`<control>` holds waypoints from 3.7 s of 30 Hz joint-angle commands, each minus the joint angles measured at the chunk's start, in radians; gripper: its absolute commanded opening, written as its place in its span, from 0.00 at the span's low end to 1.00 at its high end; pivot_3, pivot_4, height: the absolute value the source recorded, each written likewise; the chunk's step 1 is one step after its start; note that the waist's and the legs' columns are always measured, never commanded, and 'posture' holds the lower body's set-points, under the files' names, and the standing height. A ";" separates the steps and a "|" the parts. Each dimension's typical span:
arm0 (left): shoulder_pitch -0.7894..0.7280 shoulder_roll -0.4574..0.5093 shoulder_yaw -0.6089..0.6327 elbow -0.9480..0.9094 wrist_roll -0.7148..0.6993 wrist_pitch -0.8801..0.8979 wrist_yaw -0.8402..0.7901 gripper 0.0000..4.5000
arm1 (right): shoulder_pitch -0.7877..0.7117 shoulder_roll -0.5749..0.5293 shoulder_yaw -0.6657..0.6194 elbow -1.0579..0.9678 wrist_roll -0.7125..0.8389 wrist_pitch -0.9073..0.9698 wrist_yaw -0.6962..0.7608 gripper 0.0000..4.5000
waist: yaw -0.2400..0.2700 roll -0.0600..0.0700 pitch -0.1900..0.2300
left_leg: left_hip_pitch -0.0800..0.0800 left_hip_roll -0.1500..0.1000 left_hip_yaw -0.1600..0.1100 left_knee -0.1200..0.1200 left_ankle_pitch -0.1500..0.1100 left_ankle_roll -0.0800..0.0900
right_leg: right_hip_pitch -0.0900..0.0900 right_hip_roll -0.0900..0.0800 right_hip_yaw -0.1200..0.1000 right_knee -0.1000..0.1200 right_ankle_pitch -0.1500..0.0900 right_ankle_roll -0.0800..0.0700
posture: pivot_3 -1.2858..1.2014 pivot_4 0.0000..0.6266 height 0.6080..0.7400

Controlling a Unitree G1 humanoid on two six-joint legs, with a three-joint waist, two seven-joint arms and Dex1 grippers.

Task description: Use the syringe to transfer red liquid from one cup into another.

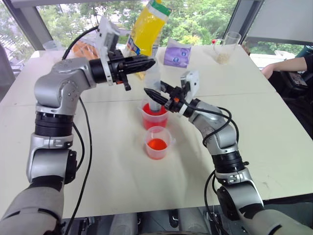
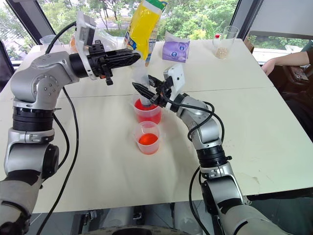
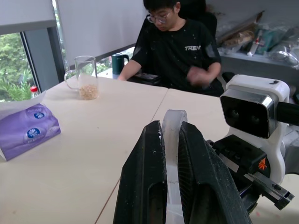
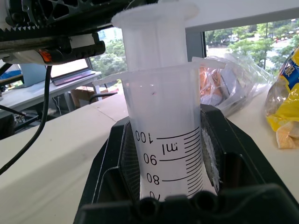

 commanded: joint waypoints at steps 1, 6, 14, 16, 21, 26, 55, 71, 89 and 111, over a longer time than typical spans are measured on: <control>-0.092 0.013 0.078 -0.016 0.006 -0.080 0.030 0.01 | 0.031 -0.004 0.043 0.000 -0.007 0.021 0.025 0.31 | 0.000 0.000 0.000 | 0.000 0.000 0.000 0.000 0.000 0.000 | 0.000 0.000 0.000 0.000 0.000 0.000 | 0.52 0.24 1.00; -0.093 0.012 0.078 -0.010 0.007 -0.087 0.030 0.01 | 0.028 -0.002 0.045 -0.001 -0.007 0.022 0.023 0.31 | 0.000 0.000 0.000 | 0.000 0.000 0.000 0.000 0.000 0.000 | 0.000 0.000 0.000 0.000 0.000 0.000 | 0.52 0.24 1.00; -0.051 0.018 0.061 -0.044 -0.006 -0.065 0.009 0.09 | -0.007 0.000 0.026 -0.028 0.006 0.031 0.007 0.31 | 0.000 0.000 0.000 | 0.000 0.000 0.000 0.000 0.000 0.000 | 0.000 0.000 0.000 0.000 0.000 0.000 | 0.52 0.24 1.00; -0.032 0.022 0.056 -0.059 -0.016 -0.049 -0.002 0.27 | -0.025 -0.004 0.014 -0.038 0.011 0.033 0.002 0.31 | -0.001 0.000 0.000 | 0.000 0.000 0.000 0.000 0.000 0.000 | 0.000 0.000 0.000 0.000 0.000 0.000 | 0.52 0.24 1.00; 0.009 0.033 0.056 -0.088 -0.018 -0.041 -0.005 0.84 | -0.072 -0.018 -0.024 -0.053 0.026 0.041 -0.017 0.31 | -0.001 0.000 0.000 | 0.000 0.000 0.000 0.000 0.000 0.000 | 0.000 0.000 0.000 0.000 0.000 0.000 | 0.52 0.24 1.00; 0.048 0.065 0.094 -0.112 -0.057 -0.023 -0.042 1.00 | -0.104 -0.039 -0.053 -0.082 0.049 0.061 -0.028 0.31 | -0.001 0.000 0.000 | 0.000 0.000 0.000 0.000 0.000 0.000 | 0.000 0.000 0.000 0.000 0.000 0.000 | 0.52 0.24 1.00; 0.084 0.169 0.184 -0.231 -0.325 0.208 -0.126 1.00 | 0.136 -0.228 -0.026 -0.473 0.380 0.356 0.053 0.31 | 0.000 0.000 0.000 | 0.000 0.000 0.000 0.000 0.000 0.000 | 0.001 0.000 0.000 0.000 0.000 0.000 | 0.52 0.24 1.00; 0.142 0.140 0.134 -0.314 -0.348 0.250 -0.032 1.00 | 0.128 -0.224 -0.023 -0.456 0.366 0.343 0.058 0.31 | 0.003 0.000 0.000 | 0.001 0.000 -0.001 0.000 0.000 0.000 | 0.001 0.000 0.000 0.000 0.000 0.000 | 0.52 0.24 1.00; 0.135 0.107 0.100 -0.316 -0.345 0.258 -0.056 0.02 | 0.115 -0.223 -0.021 -0.480 0.379 0.359 0.050 0.31 | 0.003 0.000 0.000 | 0.001 0.000 -0.001 0.001 0.000 0.000 | 0.001 0.000 0.000 0.000 0.000 0.000 | 0.52 0.24 1.00; 0.229 0.134 -0.010 -0.369 -0.267 0.210 -0.148 0.02 | -0.005 -0.207 -0.129 -0.466 0.497 0.429 0.015 0.31 | 0.003 0.000 0.000 | 0.001 0.000 -0.001 0.001 0.000 0.000 | 0.001 0.000 0.000 0.000 0.000 0.000 | 0.52 0.24 1.00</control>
